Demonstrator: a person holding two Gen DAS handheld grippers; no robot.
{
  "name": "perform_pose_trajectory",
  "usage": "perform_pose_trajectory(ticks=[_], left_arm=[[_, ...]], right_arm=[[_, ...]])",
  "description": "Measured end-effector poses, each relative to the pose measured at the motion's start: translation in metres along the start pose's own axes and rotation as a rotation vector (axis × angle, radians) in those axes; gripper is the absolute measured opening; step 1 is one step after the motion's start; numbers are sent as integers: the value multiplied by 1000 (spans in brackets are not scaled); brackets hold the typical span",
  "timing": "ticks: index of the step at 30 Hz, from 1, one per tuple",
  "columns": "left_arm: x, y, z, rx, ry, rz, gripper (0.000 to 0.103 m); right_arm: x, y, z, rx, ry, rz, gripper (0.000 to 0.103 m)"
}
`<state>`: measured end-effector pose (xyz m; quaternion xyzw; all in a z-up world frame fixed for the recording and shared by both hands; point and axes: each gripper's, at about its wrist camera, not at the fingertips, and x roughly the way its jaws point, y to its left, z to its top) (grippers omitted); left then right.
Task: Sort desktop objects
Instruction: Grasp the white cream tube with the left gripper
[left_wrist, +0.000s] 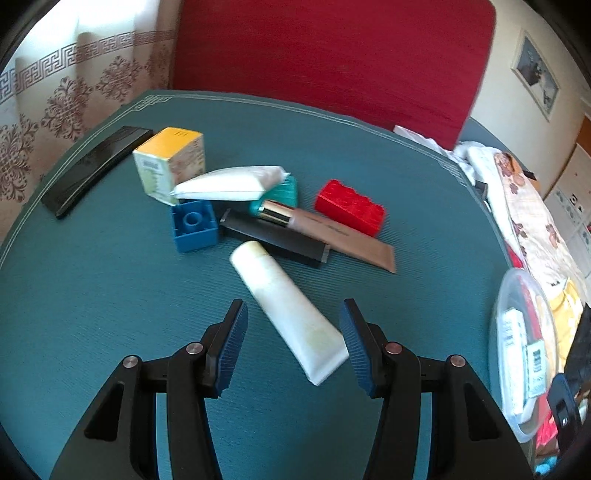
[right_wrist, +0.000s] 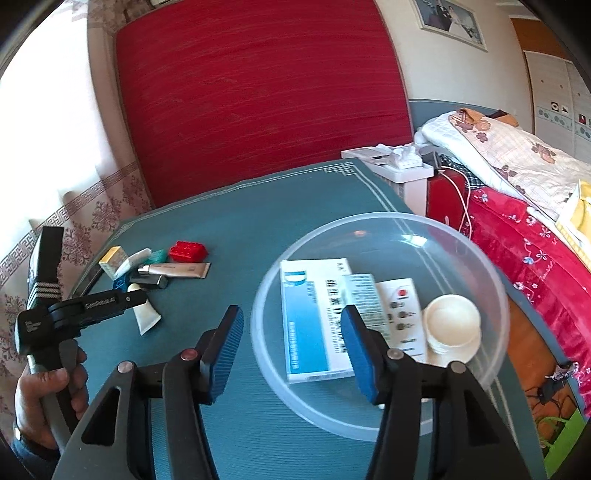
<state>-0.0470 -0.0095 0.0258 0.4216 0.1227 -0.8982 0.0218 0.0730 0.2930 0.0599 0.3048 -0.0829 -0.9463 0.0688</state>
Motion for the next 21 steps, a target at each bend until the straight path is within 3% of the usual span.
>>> perform_pose_trajectory(ticks=[5, 9, 21], left_arm=[[12, 7, 5, -13, 20, 35, 55], [18, 9, 8, -22, 31, 35, 64], [23, 14, 9, 6, 10, 36, 65]], right_arm=[[3, 15, -2, -36, 3, 10, 59], [6, 24, -4, -51, 10, 24, 60], [17, 55, -8, -110, 30, 54, 64]])
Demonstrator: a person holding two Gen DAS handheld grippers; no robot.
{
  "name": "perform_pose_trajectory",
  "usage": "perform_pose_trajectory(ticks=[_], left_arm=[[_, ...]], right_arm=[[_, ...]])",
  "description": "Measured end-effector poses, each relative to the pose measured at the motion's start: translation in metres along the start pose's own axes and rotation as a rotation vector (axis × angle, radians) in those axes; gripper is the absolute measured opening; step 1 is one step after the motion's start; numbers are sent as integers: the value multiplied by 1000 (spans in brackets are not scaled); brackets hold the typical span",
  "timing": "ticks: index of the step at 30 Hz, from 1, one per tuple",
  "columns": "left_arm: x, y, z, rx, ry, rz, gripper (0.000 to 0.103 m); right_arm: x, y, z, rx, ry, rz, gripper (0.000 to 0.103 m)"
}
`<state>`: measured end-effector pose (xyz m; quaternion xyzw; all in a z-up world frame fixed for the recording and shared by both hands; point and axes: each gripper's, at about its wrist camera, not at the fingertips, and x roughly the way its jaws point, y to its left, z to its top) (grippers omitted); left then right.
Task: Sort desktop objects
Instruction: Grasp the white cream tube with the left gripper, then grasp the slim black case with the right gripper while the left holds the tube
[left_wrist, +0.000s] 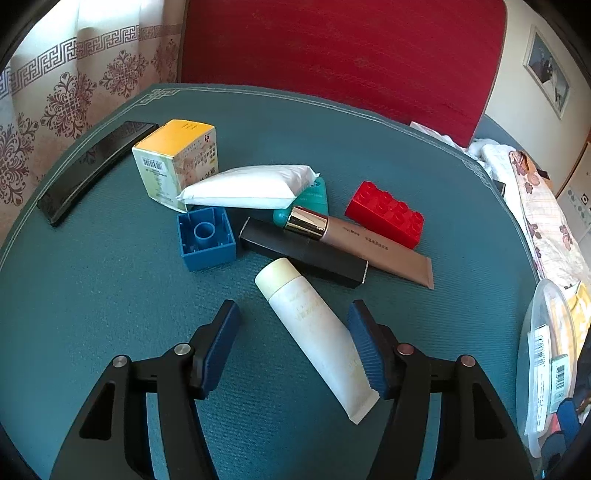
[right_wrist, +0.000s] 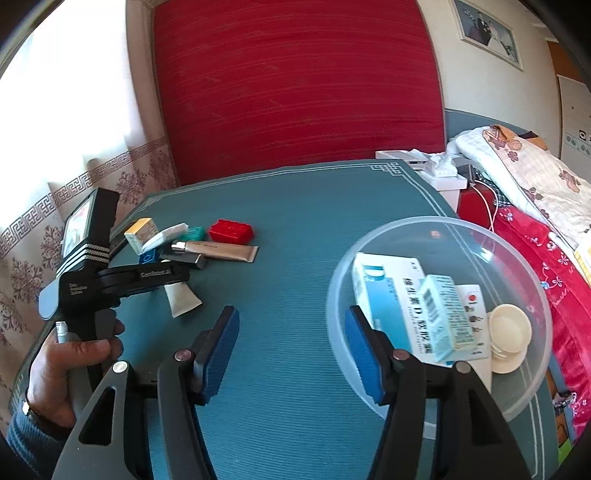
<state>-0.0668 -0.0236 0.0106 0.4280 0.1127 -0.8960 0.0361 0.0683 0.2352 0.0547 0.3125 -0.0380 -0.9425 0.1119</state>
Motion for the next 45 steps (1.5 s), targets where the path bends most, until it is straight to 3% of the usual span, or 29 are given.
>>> perform_pose_trajectory(ticks=[15, 23, 25, 27, 29, 36, 45], left_arm=[[-9, 34, 0, -25, 0, 57, 65], [3, 23, 4, 75, -14, 94, 65], [1, 27, 3, 82, -27, 71, 58], [-1, 28, 2, 95, -34, 50, 40], [-2, 28, 2, 102, -30, 25, 29], [-12, 40, 0, 93, -20, -16, 29], [-34, 70, -10, 64, -47, 6, 29]], right_arm=[[16, 26, -5, -38, 40, 45, 64], [24, 36, -5, -62, 70, 47, 64], [28, 37, -4, -60, 83, 51, 64], [34, 40, -4, -59, 98, 55, 64], [40, 43, -3, -62, 113, 64, 64], [61, 57, 5, -80, 145, 92, 64], [108, 72, 15, -81, 208, 121, 64]])
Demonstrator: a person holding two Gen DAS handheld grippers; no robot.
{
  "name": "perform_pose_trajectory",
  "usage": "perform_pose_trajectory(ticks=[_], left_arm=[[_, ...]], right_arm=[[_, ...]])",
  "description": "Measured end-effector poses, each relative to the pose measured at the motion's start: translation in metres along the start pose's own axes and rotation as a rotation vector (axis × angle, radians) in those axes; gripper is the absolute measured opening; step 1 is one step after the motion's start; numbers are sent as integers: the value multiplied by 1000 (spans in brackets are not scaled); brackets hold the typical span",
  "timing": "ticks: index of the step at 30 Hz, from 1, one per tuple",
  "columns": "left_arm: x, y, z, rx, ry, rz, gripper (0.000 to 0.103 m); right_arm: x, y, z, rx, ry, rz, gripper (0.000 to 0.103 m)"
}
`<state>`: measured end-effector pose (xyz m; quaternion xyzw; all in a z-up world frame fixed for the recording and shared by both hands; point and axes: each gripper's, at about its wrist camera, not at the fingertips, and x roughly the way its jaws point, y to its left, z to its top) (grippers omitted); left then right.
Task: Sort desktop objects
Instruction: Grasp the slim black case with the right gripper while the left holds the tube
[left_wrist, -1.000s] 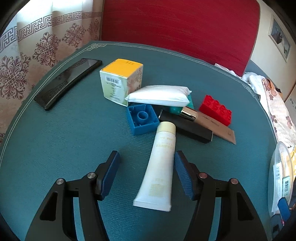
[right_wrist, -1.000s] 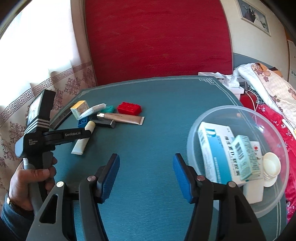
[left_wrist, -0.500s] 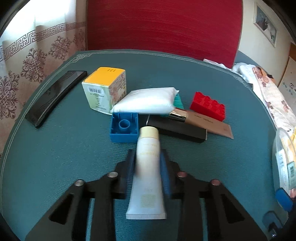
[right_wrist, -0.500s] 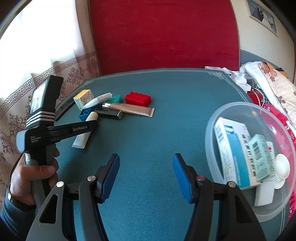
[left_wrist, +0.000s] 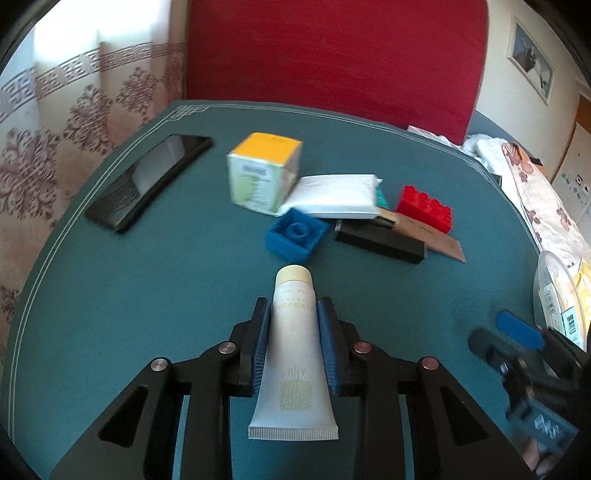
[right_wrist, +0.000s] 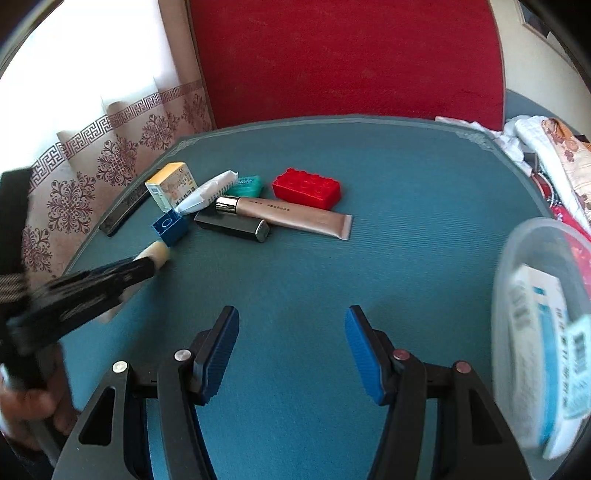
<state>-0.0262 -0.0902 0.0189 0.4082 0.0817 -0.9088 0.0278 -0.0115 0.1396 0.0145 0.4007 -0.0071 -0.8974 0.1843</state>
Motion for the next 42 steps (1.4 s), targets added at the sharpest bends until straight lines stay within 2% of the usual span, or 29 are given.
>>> perform_pose_trajectory(ticks=[10, 21, 27, 32, 36, 42], left_arm=[[5, 16, -8, -40, 10, -38, 29], [2, 25, -11, -76, 7, -78, 29], [1, 30, -12, -99, 9, -81, 29], [0, 32, -13, -102, 7, -65, 29], [0, 34, -12, -108, 7, -63, 29], [1, 30, -13, -88, 2, -45, 29]], right_arm=[[38, 16, 26, -53, 12, 14, 64], [68, 31, 58, -121, 15, 68, 64], [69, 43, 55, -178, 31, 87, 64], [61, 59, 39, -241, 46, 118, 64], [59, 66, 34, -279, 44, 114, 62], [75, 75, 49, -293, 39, 72, 57]])
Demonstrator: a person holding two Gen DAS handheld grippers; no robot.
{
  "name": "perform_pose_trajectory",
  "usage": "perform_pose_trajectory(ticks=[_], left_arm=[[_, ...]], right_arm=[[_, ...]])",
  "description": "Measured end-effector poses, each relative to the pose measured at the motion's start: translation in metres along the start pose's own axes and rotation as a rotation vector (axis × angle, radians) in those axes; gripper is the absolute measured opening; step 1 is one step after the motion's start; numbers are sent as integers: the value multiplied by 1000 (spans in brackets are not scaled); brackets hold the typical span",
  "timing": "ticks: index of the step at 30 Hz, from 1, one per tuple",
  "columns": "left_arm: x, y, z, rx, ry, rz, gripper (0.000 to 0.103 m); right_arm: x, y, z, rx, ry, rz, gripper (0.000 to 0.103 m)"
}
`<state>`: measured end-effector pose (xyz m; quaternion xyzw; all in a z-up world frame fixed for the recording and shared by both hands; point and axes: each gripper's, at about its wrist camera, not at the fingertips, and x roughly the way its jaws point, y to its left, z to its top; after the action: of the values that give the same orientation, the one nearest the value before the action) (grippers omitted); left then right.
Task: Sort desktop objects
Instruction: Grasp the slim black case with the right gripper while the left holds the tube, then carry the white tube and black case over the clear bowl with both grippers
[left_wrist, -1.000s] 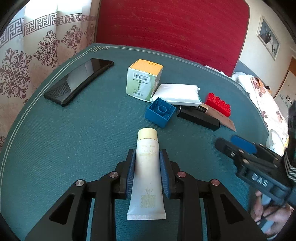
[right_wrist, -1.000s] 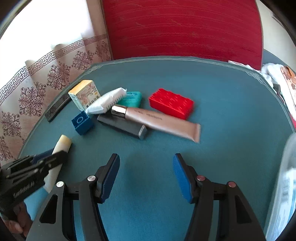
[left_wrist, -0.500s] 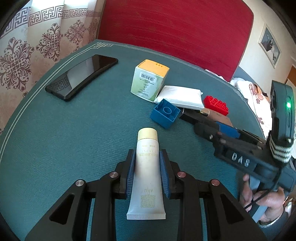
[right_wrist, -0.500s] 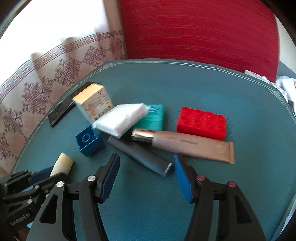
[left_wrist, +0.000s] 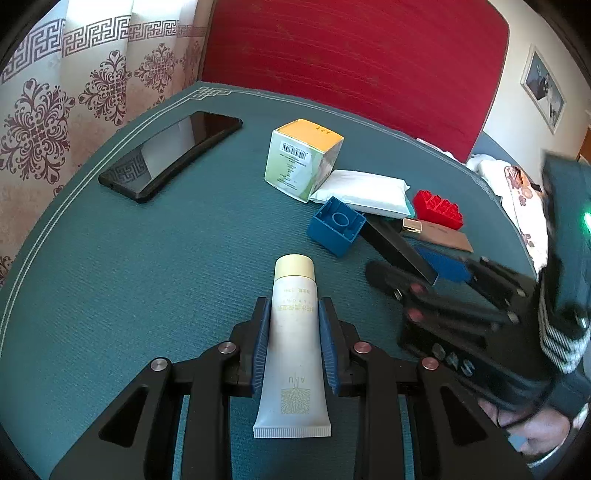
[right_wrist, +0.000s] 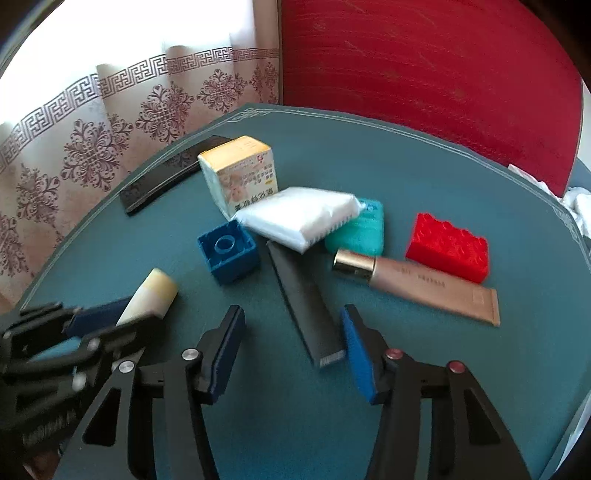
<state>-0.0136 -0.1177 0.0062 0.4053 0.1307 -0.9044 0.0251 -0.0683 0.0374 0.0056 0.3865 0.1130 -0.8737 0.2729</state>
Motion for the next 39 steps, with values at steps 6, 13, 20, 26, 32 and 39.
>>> perform_pose_trajectory(ticks=[6, 13, 20, 26, 32, 39], left_arm=[[2, -3, 0, 15, -5, 8, 29], [2, -1, 1, 7, -7, 0, 29], [-2, -1, -1, -18, -11, -51, 28], [-12, -13, -5, 6, -26, -122, 28], [-18, -21, -8, 16, -30, -165, 28], [-21, -28, -12, 30, -29, -170, 28]], right_arm=[[10, 5, 10, -15, 1, -54, 46], [0, 5, 1, -3, 1, -80, 22], [-21, -4, -20, 89, 10, -48, 22], [-43, -15, -42, 190, 11, 0, 22], [-67, -23, -62, 256, -12, 7, 22], [-84, -20, -69, 276, -32, 16, 22]])
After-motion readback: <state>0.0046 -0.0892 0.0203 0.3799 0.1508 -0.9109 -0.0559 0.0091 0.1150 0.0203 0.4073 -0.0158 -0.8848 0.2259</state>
